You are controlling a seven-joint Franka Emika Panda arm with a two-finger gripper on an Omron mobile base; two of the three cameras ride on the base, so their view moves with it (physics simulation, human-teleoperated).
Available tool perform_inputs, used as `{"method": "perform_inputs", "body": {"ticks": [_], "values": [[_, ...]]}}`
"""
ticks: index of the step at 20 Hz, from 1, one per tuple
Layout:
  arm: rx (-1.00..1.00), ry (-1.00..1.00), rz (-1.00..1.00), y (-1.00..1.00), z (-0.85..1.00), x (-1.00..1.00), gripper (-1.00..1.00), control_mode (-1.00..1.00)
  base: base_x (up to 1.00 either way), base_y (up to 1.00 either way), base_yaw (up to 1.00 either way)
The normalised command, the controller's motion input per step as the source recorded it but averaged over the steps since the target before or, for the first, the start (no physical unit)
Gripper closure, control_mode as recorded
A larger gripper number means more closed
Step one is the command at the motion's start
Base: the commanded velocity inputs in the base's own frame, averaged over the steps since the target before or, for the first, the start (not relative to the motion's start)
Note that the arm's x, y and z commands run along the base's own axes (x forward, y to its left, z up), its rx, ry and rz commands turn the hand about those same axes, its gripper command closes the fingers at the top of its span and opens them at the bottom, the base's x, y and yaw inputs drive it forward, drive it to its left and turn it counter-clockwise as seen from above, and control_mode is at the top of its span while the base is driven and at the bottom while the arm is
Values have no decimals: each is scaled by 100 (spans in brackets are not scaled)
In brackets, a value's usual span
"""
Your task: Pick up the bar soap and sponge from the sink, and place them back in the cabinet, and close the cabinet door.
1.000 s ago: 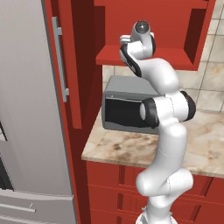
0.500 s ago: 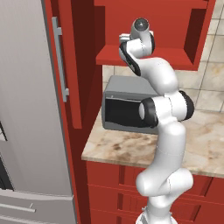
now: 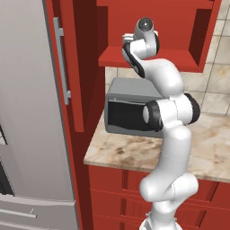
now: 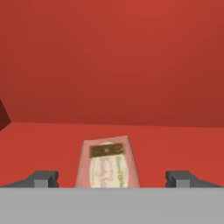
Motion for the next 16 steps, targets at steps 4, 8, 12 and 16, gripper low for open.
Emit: {"method": "perform_inputs", "body": {"ticks": [4, 8, 12, 16], "values": [[0, -5, 0, 0, 0, -26, -100, -100, 0, 0, 0], [0, -5, 0, 0, 0, -52, -100, -100, 0, 0, 0], [0, -7, 0, 0, 0, -71, -100, -100, 0, 0, 0], [-1, -9, 0, -1, 0, -91, -100, -100, 0, 0, 0]]}}
